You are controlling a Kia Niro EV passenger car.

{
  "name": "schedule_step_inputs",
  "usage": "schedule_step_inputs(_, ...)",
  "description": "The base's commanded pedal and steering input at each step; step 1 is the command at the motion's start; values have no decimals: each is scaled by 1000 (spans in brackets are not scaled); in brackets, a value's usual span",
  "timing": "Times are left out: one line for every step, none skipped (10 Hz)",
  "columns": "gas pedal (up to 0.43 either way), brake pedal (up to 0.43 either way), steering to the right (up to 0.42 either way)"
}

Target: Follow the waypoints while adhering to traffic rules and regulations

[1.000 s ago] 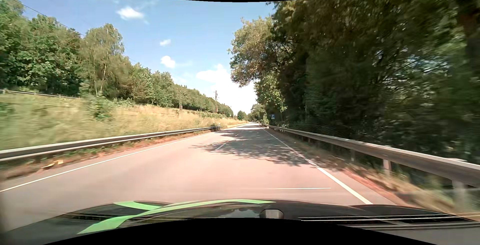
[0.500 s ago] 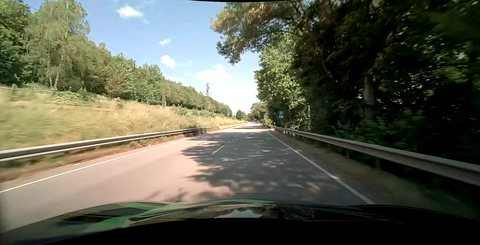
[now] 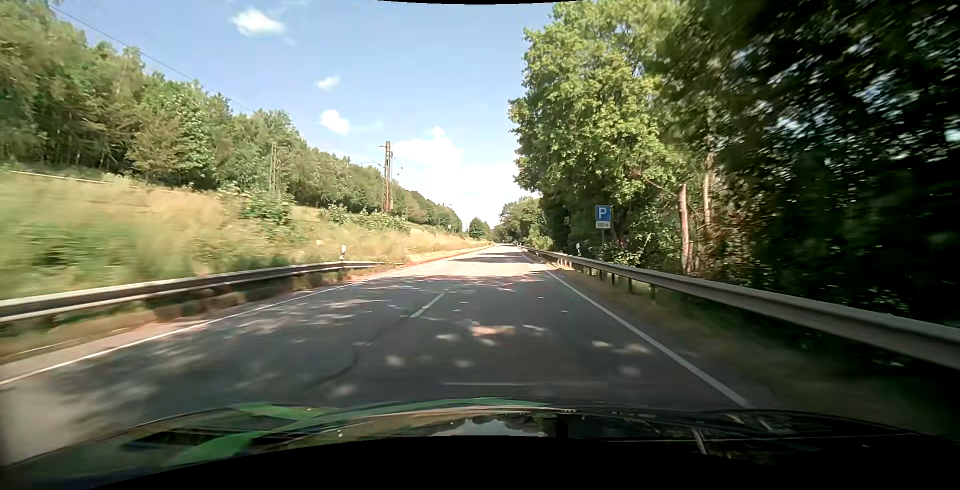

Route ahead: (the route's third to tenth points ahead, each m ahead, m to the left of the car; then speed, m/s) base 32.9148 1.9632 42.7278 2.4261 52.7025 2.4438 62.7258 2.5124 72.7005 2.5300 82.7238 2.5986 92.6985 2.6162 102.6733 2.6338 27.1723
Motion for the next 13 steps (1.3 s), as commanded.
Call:
schedule_step_inputs(240,0,0)
schedule_step_inputs(240,0,0)
schedule_step_inputs(240,0,0)
schedule_step_inputs(248,0,0)
schedule_step_inputs(268,0,0)
schedule_step_inputs(287,0,0)
schedule_step_inputs(287,0,0)
schedule_step_inputs(287,0,0)
schedule_step_inputs(299,0,0)
schedule_step_inputs(299,0,0)
schedule_step_inputs(299,0,0)
schedule_step_inputs(287,0,0)
schedule_step_inputs(268,0,0)
